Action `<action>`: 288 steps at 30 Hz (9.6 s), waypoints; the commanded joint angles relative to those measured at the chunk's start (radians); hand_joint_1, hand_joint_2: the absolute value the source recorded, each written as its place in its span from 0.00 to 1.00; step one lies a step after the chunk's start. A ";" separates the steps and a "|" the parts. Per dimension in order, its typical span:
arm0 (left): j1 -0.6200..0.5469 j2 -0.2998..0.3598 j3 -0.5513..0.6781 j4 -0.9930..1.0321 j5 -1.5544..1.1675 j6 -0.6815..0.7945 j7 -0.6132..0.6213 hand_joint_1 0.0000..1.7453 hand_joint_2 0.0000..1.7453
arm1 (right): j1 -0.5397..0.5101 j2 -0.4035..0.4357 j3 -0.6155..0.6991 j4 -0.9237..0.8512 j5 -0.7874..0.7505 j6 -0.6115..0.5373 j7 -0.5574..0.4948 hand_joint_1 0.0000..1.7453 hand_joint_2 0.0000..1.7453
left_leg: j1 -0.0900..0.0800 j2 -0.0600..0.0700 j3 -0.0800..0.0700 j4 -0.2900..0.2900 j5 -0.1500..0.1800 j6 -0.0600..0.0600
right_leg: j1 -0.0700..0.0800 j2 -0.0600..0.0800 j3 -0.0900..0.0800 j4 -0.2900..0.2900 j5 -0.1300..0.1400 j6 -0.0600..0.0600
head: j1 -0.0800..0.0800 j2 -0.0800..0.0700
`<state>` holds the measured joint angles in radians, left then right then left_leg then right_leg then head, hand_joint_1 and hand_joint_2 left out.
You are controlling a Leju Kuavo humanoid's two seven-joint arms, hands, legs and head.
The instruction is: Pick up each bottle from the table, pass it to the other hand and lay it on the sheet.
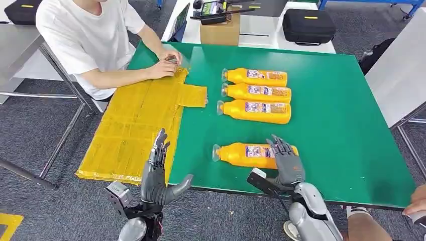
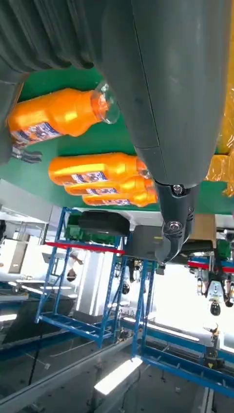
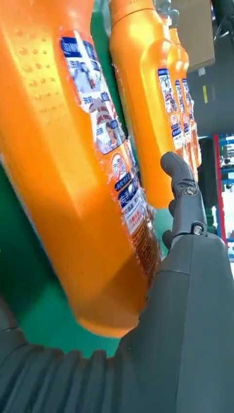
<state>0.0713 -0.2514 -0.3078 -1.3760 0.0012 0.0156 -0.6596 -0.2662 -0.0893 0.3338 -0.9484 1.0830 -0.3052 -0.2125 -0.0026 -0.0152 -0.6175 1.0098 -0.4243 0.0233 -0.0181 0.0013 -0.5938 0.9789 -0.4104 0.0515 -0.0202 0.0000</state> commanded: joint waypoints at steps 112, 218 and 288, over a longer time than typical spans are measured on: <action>-0.025 0.074 -0.186 0.035 0.194 -0.260 0.192 0.00 1.00 | 0.183 0.256 0.306 -0.219 -0.429 -0.049 -0.314 1.00 1.00 | 0.002 0.004 0.001 -0.002 0.001 -0.003 | 0.002 0.003 0.000 -0.002 0.002 -0.004 | 0.000 0.000; -0.842 0.200 0.109 0.979 -0.823 -0.260 0.549 0.00 1.00 | 0.240 0.345 0.210 -0.354 -0.792 -0.200 -0.473 0.00 0.00 | 0.003 0.005 0.000 0.000 0.003 -0.003 | 0.002 0.002 -0.002 0.000 0.003 -0.004 | 0.001 0.000; 0.105 0.158 0.306 -0.503 -0.024 -0.148 0.187 0.00 1.00 | -0.034 0.045 0.037 0.085 0.019 0.130 0.220 0.00 1.00 | 0.003 0.006 0.005 -0.001 0.000 -0.004 | 0.003 0.003 0.002 -0.001 0.001 -0.005 | 0.001 0.000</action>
<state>0.1526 -0.0885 -0.0175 -1.8746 -0.0198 -0.1320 -0.4746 -0.2697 -0.0298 0.3262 -0.9857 1.0777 -0.1873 -0.0202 -0.0008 -0.0094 -0.6179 1.0094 -0.4226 0.0204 -0.0169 0.0059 -0.5975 0.9789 -0.4085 0.0484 -0.0195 -0.0004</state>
